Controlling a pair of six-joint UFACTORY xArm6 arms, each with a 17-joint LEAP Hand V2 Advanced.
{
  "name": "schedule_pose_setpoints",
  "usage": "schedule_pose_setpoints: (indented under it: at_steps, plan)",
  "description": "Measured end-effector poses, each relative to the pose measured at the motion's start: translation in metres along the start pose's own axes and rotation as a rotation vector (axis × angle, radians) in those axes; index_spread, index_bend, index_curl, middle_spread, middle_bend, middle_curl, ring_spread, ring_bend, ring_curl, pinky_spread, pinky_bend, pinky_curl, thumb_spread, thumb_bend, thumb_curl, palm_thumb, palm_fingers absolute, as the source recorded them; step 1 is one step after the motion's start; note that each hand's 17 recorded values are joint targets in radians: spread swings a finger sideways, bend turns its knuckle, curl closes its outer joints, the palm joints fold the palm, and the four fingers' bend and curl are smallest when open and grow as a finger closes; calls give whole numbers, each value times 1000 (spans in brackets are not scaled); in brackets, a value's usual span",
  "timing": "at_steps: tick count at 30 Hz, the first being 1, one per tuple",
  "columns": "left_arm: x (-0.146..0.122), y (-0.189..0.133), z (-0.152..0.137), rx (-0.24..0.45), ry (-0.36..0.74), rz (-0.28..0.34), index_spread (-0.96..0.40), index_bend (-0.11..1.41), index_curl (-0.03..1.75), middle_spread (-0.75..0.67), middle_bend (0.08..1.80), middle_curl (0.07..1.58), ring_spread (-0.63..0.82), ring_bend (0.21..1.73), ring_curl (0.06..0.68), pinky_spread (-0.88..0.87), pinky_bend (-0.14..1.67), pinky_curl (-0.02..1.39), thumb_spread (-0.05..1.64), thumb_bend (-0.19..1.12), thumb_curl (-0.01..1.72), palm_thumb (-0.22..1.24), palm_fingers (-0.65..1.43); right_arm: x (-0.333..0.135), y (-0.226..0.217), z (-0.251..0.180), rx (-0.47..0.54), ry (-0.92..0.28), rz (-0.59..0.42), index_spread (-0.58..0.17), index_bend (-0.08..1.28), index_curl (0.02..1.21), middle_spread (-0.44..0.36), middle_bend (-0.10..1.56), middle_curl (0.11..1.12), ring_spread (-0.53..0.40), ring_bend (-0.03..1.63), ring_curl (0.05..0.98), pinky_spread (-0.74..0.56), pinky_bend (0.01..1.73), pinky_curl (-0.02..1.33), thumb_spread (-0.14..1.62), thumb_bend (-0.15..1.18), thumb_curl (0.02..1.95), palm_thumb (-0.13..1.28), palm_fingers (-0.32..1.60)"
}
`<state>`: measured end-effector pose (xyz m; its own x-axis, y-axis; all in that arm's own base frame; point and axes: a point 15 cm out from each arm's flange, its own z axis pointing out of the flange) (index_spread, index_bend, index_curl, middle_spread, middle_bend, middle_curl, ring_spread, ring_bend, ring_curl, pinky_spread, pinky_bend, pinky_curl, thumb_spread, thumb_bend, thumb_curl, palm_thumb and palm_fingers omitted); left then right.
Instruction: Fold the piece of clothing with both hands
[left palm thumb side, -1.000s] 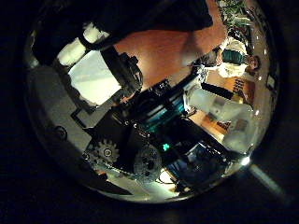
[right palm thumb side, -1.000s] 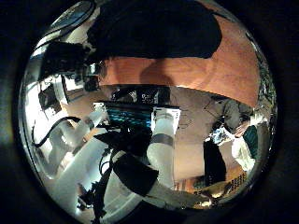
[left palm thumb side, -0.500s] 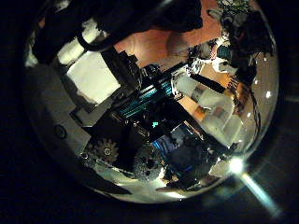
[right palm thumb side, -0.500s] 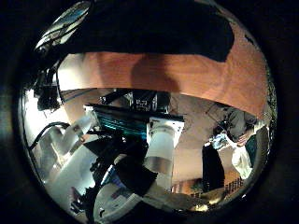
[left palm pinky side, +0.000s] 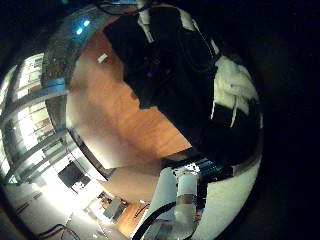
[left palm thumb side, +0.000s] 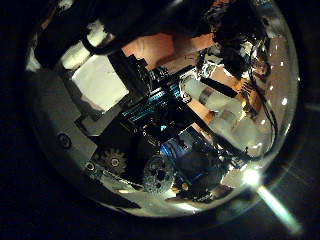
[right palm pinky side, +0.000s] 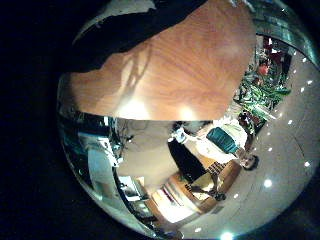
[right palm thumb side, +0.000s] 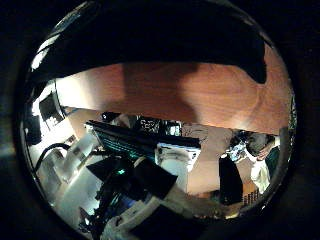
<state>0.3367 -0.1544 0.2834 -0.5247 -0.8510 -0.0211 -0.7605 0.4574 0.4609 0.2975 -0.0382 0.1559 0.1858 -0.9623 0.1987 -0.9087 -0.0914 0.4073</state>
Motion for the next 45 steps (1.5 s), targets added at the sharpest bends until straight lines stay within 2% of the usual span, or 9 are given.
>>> schedule_pose_setpoints:
  at_steps: [1, 3, 4, 8, 16, 24, 29, 36, 45]
  plan:
    - [-2, 2, -1, -2, 7, -3, -748, 303, 1377, -633, 876, 1151, -436, 1421, 518, -577, 1232, 679, 1108, -12, 622, 813, 1058, -1, -3, 0, 7, 2, 10, -312, 189, 300, -128, 334, 394, -155, 742, 259, 61, 630, 176, 1061, 23, 310, 433, 428]
    - [-4, 5, -3, -6, 14, -4, -748, 292, 1391, -637, 871, 1154, -436, 1419, 518, -578, 1229, 679, 1108, -12, 624, 813, 1061, -1, -9, -2, 34, 2, 46, -358, 164, 284, -197, 432, 431, -246, 930, 298, -204, 923, 228, 1087, 68, 335, 557, 1002]
    - [-5, 7, -4, -4, 16, -2, -747, 287, 1398, -639, 869, 1155, -436, 1418, 518, -578, 1228, 679, 1108, -12, 625, 813, 1062, 0, -15, -4, 58, 2, 64, -375, 176, 289, -219, 452, 446, -265, 957, 312, -264, 964, 245, 1094, 70, 342, 585, 1056]
    - [-7, 14, -8, 4, 12, -2, -744, 270, 1423, -646, 860, 1161, -437, 1414, 518, -580, 1222, 680, 1108, -12, 628, 812, 1067, 3, -31, -21, 165, 3, 92, -423, 512, 458, -253, 763, 594, -256, 1075, 423, -281, 1119, 364, 1147, 96, 367, 709, 1383]
    - [-13, 42, 3, -32, 20, 6, -735, 244, 1462, -658, 846, 1170, -437, 1404, 516, -582, 1214, 683, 1116, -12, 629, 807, 1075, 18, 3, -65, 249, 11, 109, -396, 892, 698, -226, 1105, 756, -243, 1296, 553, -237, 1337, 498, 1292, 122, 409, 823, 1183]
    - [-14, 89, 6, -88, 16, 31, -722, 226, 1491, -669, 835, 1178, -437, 1399, 515, -585, 1207, 685, 1117, -14, 629, 799, 1081, 28, 73, -118, 203, 12, 82, -360, 973, 811, -202, 1209, 808, -236, 1376, 624, -205, 1408, 580, 1329, 86, 430, 842, 1078]
    - [-30, 93, -22, -29, -4, 2, -713, 215, 1506, -674, 828, 1182, -436, 1397, 514, -581, 1207, 687, 1117, -12, 628, 796, 1087, 26, 76, -164, 265, 25, 59, -349, 975, 852, -192, 1227, 818, -233, 1387, 647, -205, 1407, 613, 1339, 63, 439, 851, 1059]
    - [-67, 35, -38, 22, -47, -53, -695, 194, 1524, -683, 826, 1189, -437, 1397, 517, -583, 1194, 693, 1118, -9, 628, 806, 1063, 27, 24, -180, 208, 29, 42, -342, 963, 893, -181, 1233, 825, -231, 1386, 666, -212, 1384, 650, 1347, 31, 452, 860, 1049]
    - [-98, -67, 6, 3, -70, -52, -661, 188, 1528, -683, 809, 1193, -437, 1378, 516, -600, 1117, 696, 1062, -33, 600, 758, 996, 29, -75, -121, -19, 28, 23, -352, 935, 944, -177, 1225, 840, -236, 1386, 692, -221, 1365, 695, 1370, -15, 450, 817, 980]
